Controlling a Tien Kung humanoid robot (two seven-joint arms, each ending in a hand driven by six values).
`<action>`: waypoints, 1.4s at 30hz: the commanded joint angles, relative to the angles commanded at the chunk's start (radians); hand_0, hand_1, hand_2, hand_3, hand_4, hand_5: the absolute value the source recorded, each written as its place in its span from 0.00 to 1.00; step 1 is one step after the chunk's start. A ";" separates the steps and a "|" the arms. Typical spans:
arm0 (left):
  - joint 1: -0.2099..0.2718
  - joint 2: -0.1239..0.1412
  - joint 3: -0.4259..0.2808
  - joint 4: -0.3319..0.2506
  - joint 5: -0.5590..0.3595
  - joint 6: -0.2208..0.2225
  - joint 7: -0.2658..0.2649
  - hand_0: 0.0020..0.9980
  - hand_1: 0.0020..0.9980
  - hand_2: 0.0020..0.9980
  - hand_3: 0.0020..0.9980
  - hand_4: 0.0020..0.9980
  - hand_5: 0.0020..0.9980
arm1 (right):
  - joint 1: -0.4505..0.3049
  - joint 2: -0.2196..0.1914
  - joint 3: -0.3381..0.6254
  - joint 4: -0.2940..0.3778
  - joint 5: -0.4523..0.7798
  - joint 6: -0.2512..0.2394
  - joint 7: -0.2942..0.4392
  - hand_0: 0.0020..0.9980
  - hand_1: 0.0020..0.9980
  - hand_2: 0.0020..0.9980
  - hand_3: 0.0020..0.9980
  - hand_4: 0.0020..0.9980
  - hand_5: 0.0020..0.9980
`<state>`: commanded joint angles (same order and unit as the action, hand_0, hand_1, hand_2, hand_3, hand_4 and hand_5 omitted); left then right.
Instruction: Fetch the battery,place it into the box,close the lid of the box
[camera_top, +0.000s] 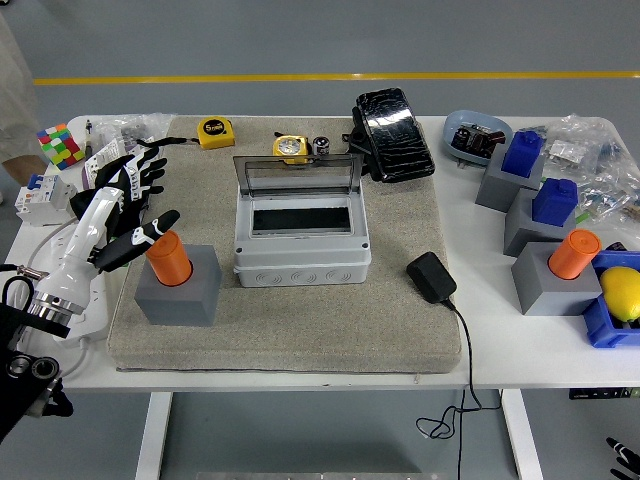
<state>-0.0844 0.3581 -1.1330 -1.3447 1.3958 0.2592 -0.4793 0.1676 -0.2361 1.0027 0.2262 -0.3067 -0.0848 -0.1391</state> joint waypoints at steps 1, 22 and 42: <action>-0.001 -0.001 0.006 0.006 0.002 0.010 -0.005 0.73 0.86 0.95 1.00 1.00 0.55 | 0.001 0.000 0.001 0.000 -0.001 -0.001 0.000 0.62 0.64 0.62 0.53 0.98 0.33; 0.008 -0.019 0.068 0.094 -0.081 0.078 -0.086 0.50 0.61 0.71 0.77 1.00 0.18 | 0.000 0.005 0.022 0.006 -0.010 -0.019 0.009 0.62 0.64 0.63 0.53 0.98 0.34; -0.047 -0.036 0.191 0.161 -0.279 0.102 -0.166 0.42 0.51 0.57 0.69 1.00 0.01 | -0.003 0.011 0.034 0.006 -0.012 -0.022 0.006 0.62 0.64 0.62 0.53 0.98 0.35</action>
<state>-0.1318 0.3219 -0.9416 -1.1838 1.1170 0.3609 -0.6454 0.1643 -0.2254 1.0368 0.2320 -0.3190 -0.1067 -0.1331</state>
